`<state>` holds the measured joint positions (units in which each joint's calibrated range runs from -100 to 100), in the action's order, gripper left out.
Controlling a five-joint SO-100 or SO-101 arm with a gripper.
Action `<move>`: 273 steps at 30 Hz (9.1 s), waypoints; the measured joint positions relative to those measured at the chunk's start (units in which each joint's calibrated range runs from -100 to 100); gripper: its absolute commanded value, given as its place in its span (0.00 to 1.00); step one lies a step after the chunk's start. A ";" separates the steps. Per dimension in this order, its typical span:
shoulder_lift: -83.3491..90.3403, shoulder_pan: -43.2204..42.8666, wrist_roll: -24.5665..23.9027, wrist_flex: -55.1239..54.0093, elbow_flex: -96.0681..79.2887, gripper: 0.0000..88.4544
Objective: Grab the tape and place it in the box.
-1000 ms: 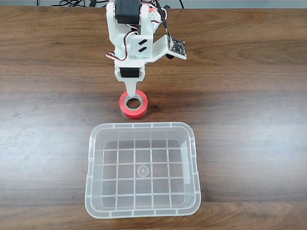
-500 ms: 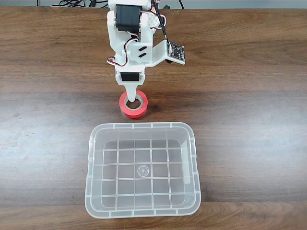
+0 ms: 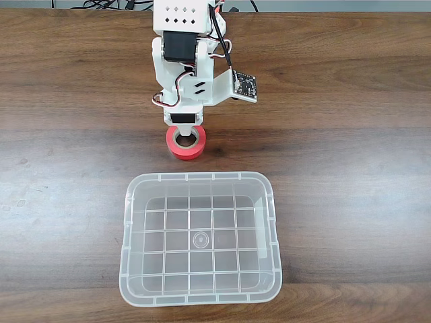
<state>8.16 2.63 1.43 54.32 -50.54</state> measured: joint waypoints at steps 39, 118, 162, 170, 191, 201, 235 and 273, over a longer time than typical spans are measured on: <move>23.86 -1.73 1.51 24.07 21.03 0.03; -42.44 -4.06 1.36 32.88 98.38 0.01; 81.62 -4.06 1.41 8.90 -39.80 0.01; 89.58 -4.06 -0.16 8.39 -48.47 0.01; 89.91 -6.39 -0.68 8.39 -48.47 0.02; 89.91 -6.39 -0.68 8.39 -48.47 0.02; 89.91 -6.39 -0.68 8.39 -48.47 0.02; 89.91 -6.39 -0.68 8.39 -48.47 0.02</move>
<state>98.07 -3.76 0.76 62.71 -99.01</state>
